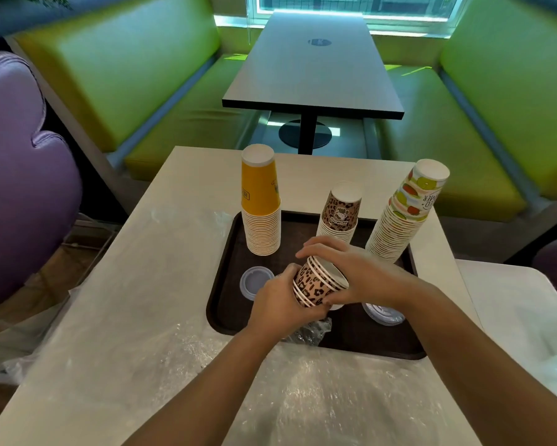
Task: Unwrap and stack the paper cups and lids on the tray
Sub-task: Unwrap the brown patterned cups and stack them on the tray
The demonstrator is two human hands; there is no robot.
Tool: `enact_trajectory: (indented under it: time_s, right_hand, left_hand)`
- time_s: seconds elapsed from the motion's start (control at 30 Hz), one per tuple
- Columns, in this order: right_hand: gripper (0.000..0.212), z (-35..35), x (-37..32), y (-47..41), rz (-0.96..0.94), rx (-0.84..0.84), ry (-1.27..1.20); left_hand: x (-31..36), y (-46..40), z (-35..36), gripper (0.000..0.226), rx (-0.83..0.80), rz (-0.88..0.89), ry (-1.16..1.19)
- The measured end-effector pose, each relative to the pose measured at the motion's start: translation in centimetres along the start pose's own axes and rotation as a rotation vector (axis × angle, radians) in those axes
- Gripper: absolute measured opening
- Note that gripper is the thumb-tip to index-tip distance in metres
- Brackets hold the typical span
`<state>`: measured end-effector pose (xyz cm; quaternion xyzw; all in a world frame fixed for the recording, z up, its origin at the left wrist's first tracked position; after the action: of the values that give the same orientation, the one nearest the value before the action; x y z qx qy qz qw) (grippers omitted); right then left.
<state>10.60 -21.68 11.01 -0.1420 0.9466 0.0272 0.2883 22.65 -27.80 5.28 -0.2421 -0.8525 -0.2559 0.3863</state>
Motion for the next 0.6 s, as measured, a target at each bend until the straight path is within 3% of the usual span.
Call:
enact_trajectory:
  time_s: [0.13, 0.23, 0.3, 0.4, 0.6]
  right_hand:
    - [0.081, -0.2, -0.5, -0.9, -0.021, -0.117, 0.412]
    - [0.076, -0.8, -0.2, -1.3, -0.066, -0.005, 0.580]
    - [0.077, -2.0, 0.5, -1.4, -0.072, 0.104, 0.632]
    - [0.076, -4.7, 1.9, -1.3, 0.034, 0.384, 0.475]
    - [0.080, -6.9, 6.5, -1.7, 0.302, 0.853, 0.070]
  left_hand:
    - [0.0, -0.4, 0.1, 0.062, -0.025, -0.036, 0.054]
    - [0.4, -0.7, -0.5, 0.059, -0.018, -0.054, 0.087]
    - [0.6, -0.8, -1.1, 0.069, 0.004, -0.071, 0.119]
    - [0.5, -1.2, -1.7, 0.087, 0.019, -0.132, 0.131]
    - [0.5, -1.7, -1.2, 0.091, -0.002, -0.170, 0.107]
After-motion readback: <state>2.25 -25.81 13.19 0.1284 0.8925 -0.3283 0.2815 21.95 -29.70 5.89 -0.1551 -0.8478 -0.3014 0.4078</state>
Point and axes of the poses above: each hand's wrist, its own y-axis away from the middle knuckle, its own z-axis out of the palm, x = y × z, the point moved 5 cm from there along -y, towards the middle knuckle, and after that the axes turned 14 degrees about -z, right-handed, at the moved point
